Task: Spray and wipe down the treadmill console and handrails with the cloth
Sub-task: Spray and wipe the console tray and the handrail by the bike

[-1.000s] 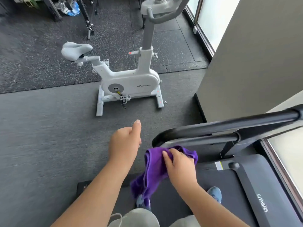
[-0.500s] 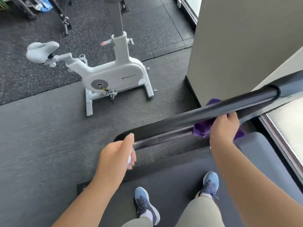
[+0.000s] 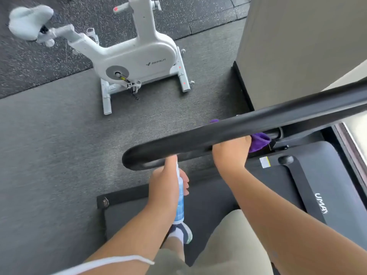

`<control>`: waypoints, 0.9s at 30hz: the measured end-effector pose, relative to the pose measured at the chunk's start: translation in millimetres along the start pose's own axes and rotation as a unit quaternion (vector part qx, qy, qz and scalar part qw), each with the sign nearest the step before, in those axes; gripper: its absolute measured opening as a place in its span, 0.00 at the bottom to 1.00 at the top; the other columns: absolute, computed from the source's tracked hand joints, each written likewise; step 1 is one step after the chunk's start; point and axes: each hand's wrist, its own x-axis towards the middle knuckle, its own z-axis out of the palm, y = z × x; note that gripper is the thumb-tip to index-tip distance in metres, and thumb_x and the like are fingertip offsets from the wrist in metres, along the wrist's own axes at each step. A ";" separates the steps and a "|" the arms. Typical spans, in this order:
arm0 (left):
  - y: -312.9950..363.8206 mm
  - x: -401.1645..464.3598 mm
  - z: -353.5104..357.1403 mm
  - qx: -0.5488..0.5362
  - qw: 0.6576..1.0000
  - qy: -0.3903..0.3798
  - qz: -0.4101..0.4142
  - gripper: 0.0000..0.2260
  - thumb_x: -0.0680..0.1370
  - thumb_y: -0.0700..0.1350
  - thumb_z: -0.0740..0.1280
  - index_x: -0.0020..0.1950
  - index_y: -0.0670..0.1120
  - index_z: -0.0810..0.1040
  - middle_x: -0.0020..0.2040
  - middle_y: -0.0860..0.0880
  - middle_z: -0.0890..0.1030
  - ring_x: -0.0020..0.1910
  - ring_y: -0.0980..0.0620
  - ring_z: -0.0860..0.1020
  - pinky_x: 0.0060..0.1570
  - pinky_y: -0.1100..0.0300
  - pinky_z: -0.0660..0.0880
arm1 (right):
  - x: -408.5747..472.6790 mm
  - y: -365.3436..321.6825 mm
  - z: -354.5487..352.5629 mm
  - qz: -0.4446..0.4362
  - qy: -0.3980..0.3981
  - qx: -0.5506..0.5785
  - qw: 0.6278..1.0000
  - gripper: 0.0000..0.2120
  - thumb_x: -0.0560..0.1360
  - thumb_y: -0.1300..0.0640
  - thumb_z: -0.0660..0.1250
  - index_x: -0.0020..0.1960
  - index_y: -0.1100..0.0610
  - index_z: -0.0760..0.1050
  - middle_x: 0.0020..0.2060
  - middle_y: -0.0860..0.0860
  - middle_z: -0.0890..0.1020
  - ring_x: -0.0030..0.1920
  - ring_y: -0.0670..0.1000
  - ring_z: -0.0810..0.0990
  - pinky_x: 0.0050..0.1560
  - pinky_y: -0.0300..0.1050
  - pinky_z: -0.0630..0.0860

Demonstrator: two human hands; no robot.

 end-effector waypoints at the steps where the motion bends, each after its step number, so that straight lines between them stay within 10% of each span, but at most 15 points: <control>1: -0.5 -0.2 -0.3 -0.011 1.000 0.010 0.000 0.29 0.79 0.62 0.60 0.29 0.40 0.75 0.28 0.44 0.79 0.26 0.47 0.78 0.41 0.55 0.76 | -12.8 -17.8 12.0 -0.027 -0.016 0.034 0.999 0.07 0.75 0.59 0.60 0.44 0.51 0.75 0.39 0.53 0.82 0.47 0.62 0.80 0.52 0.56 0.74; 7: -8.8 -4.0 -5.2 -0.071 0.994 0.086 -0.005 0.26 0.78 0.58 0.62 0.29 0.39 0.76 0.28 0.42 0.80 0.28 0.44 0.78 0.37 0.56 0.76 | -54.2 -81.9 22.1 -0.254 -0.154 0.057 0.953 0.08 0.79 0.55 0.60 0.41 0.52 0.69 0.41 0.53 0.81 0.46 0.57 0.79 0.51 0.57 0.76; 12: -3.6 -4.3 -3.5 -0.057 0.997 0.059 0.003 0.27 0.80 0.59 0.61 0.31 0.39 0.75 0.28 0.43 0.79 0.27 0.45 0.77 0.36 0.56 0.75 | -26.1 -30.5 3.6 -0.319 -0.007 0.057 0.946 0.09 0.76 0.49 0.68 0.48 0.56 0.79 0.40 0.54 0.81 0.41 0.59 0.80 0.40 0.54 0.78; 17: 3.3 -13.1 7.9 -0.049 0.996 0.040 0.056 0.24 0.79 0.52 0.59 0.32 0.34 0.74 0.27 0.40 0.78 0.23 0.52 0.72 0.37 0.56 0.69 | 40.0 80.1 -53.8 -0.154 0.082 -0.083 0.981 0.14 0.80 0.47 0.58 0.52 0.54 0.80 0.37 0.54 0.81 0.42 0.62 0.80 0.42 0.52 0.74; 22: 1.9 -6.4 8.2 -0.064 0.995 0.069 0.043 0.24 0.80 0.53 0.58 0.33 0.35 0.76 0.29 0.39 0.78 0.22 0.52 0.73 0.37 0.56 0.69 | 14.3 14.4 -31.9 0.079 0.048 0.061 0.994 0.00 0.65 0.58 0.61 0.36 0.54 0.70 0.34 0.56 0.77 0.38 0.62 0.78 0.40 0.52 0.76; 24: -2.2 -2.8 2.9 -0.099 0.991 0.091 0.012 0.25 0.79 0.56 0.59 0.34 0.37 0.77 0.29 0.40 0.78 0.23 0.49 0.75 0.39 0.55 0.72 | -15.5 -31.0 -11.1 0.045 0.015 0.146 0.988 0.05 0.64 0.57 0.56 0.35 0.56 0.69 0.32 0.52 0.74 0.38 0.61 0.75 0.40 0.48 0.72; 27: -13.7 -0.2 -16.1 -0.139 0.978 0.154 0.019 0.26 0.80 0.56 0.62 0.29 0.39 0.74 0.28 0.40 0.78 0.28 0.45 0.78 0.40 0.51 0.77 | -68.7 -93.4 26.0 -0.228 0.001 0.112 0.967 0.03 0.75 0.52 0.63 0.46 0.50 0.74 0.35 0.47 0.75 0.40 0.55 0.76 0.40 0.48 0.60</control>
